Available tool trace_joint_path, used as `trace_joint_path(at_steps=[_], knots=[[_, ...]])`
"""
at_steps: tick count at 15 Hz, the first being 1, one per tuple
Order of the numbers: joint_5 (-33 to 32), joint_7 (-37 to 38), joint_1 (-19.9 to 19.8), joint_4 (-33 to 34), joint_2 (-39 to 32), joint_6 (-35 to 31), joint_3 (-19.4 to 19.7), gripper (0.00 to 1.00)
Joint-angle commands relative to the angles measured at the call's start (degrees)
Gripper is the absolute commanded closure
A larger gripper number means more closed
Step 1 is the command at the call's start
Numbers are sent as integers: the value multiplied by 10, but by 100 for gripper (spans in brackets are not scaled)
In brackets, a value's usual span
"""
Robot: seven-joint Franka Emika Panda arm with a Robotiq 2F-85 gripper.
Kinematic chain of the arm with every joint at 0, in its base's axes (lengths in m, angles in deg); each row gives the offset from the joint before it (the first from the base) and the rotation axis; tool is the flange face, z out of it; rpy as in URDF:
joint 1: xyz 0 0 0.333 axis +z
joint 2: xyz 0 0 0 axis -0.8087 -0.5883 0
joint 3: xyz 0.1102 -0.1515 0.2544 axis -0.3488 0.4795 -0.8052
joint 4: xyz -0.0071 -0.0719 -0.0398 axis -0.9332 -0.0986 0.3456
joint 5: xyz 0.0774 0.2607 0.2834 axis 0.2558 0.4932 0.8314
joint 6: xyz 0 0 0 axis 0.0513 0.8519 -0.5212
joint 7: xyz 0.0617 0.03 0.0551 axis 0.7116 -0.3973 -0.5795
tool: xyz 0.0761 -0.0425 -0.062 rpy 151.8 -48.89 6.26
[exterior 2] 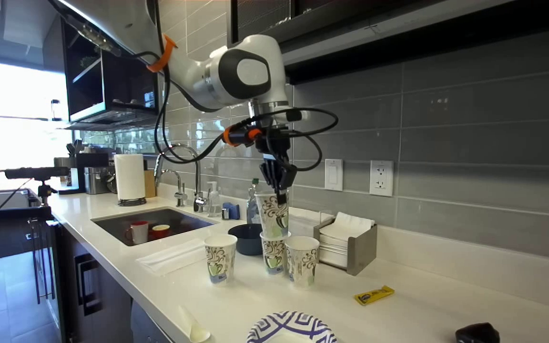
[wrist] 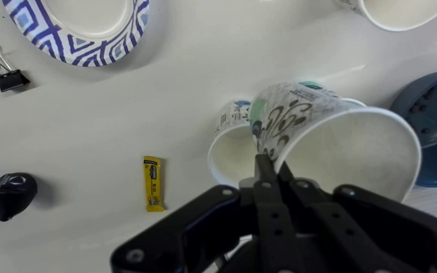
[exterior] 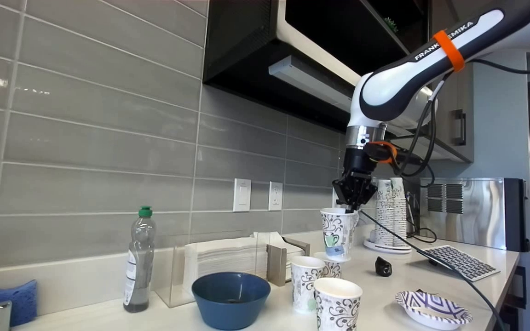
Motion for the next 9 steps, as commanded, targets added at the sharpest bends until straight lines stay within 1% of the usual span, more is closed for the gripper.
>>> trace_joint_path(at_steps=[1,9], knots=[[35,-32,10,37,-28,16,16,99],[61,-47,9,68,-64,16,22,99]])
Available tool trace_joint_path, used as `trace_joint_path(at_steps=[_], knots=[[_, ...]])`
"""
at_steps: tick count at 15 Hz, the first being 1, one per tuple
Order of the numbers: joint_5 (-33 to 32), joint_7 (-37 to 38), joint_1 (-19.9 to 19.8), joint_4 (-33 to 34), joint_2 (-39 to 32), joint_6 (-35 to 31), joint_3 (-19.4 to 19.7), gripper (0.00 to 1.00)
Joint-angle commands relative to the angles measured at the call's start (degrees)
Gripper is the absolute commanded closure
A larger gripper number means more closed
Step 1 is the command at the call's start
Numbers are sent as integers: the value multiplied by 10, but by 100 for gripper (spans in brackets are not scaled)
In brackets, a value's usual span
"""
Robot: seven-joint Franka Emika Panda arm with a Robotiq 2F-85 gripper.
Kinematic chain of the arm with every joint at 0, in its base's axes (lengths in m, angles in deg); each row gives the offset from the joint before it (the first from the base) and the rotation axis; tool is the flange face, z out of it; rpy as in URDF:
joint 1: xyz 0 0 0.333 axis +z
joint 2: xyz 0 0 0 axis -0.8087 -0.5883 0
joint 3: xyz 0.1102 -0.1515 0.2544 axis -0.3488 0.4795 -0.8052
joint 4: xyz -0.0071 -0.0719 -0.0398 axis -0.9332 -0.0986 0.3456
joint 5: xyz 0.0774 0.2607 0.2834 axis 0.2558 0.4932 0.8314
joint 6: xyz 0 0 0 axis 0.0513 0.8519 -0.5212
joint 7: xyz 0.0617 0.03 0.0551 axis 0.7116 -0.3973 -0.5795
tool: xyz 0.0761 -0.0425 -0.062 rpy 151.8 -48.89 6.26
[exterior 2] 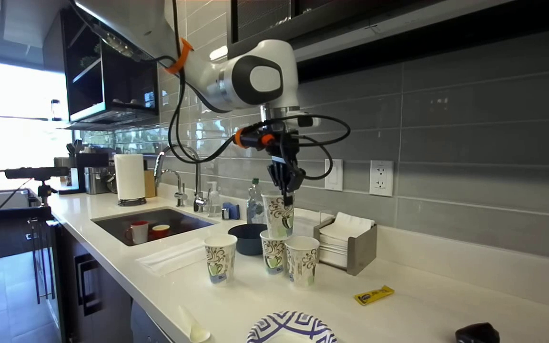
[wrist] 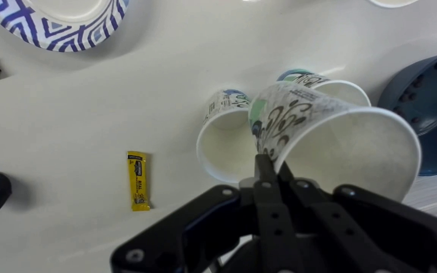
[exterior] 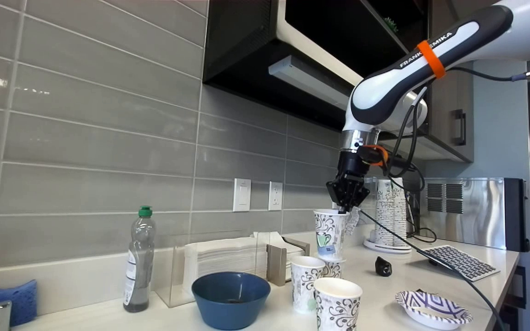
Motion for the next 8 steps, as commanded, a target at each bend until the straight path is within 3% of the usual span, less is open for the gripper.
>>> trace_joint_path(at_steps=[1,8], knots=[[25,-16,8,32,-25,15,11,99],[35,-15,6,44,-38,13,14,99]])
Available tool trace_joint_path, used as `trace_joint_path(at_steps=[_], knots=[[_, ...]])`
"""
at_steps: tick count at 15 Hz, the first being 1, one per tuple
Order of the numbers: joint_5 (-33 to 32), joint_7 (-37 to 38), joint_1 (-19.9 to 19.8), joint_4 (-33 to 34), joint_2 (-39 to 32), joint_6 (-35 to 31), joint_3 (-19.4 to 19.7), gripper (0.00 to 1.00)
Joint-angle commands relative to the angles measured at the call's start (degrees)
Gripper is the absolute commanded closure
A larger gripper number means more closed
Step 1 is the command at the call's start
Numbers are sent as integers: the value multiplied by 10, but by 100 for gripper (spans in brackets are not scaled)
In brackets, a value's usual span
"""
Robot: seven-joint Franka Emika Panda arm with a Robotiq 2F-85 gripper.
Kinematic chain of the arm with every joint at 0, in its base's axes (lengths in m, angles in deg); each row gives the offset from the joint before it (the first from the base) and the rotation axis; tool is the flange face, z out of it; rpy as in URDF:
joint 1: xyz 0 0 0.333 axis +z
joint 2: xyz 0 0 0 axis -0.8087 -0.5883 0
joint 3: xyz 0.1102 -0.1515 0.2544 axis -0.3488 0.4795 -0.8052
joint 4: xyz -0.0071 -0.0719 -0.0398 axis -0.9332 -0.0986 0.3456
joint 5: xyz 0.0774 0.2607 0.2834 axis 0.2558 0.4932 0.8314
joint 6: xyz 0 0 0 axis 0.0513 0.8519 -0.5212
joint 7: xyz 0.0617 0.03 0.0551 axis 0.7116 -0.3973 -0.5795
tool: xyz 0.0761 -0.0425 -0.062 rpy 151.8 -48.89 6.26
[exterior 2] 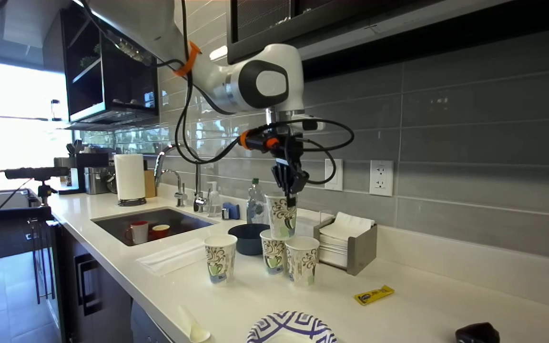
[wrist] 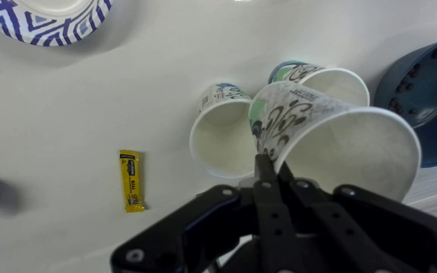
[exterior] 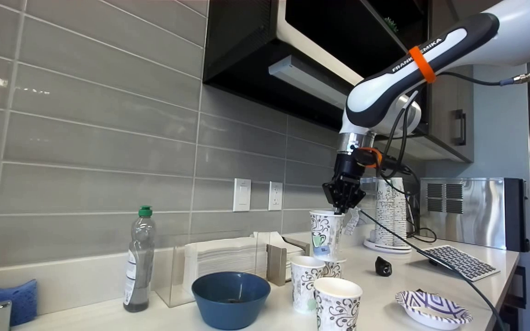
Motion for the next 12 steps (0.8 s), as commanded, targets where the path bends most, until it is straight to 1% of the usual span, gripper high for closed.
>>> trace_joint_path(at_steps=[1,10,11,12], knots=[[19,-14,7,23,-15,12,11,99],[24,-16,7,26,-22,13,11,99],[26,-18,6,25,-22,11,12,72],[27,-17,6,25,-22,12,12,70]])
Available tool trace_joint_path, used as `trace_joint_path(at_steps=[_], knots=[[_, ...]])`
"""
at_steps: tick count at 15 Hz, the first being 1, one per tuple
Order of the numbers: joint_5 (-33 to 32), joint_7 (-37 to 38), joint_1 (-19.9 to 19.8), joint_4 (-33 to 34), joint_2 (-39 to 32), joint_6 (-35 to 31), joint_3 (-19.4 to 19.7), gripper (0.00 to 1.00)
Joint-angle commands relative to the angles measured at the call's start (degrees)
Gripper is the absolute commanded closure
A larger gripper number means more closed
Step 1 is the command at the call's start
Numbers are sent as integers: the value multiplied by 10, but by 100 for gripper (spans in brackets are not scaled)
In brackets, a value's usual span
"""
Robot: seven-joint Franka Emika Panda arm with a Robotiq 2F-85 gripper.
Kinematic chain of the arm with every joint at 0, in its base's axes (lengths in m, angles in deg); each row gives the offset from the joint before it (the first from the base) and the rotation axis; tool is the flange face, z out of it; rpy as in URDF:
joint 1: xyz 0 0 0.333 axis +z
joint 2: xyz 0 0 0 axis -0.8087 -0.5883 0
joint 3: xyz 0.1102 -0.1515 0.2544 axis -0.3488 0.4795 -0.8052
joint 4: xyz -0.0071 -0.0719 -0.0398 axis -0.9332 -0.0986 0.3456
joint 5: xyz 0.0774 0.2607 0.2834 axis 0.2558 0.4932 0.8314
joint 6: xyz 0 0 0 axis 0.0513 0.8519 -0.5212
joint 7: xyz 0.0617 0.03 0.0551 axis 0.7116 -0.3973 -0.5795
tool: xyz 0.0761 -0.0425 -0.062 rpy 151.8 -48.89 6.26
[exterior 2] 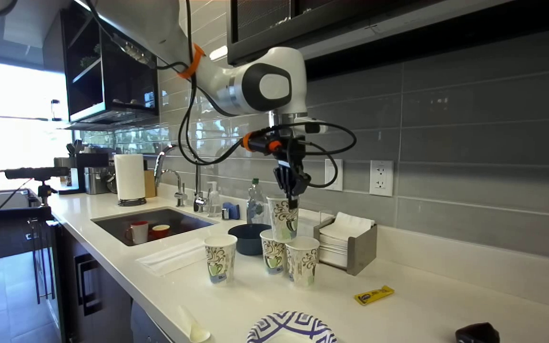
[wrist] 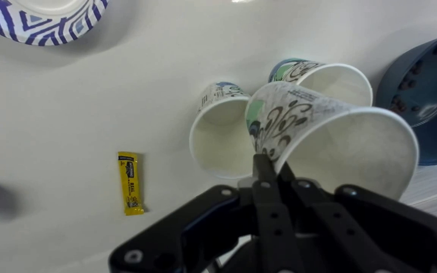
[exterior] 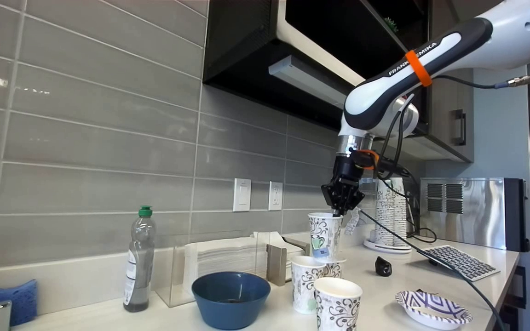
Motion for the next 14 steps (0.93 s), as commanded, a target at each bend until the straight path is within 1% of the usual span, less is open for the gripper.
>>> trace_joint_path(at_steps=[1,5,7,10,14], knots=[[19,-16,6,17,-9,12,9,64],[14,-12,6,13,-4,10,9,36],[13,-9,5,7,2,6,10,23],[1,2,5,-11,25,1,12,2],[3,2,3,-56,81,-20,16,0]])
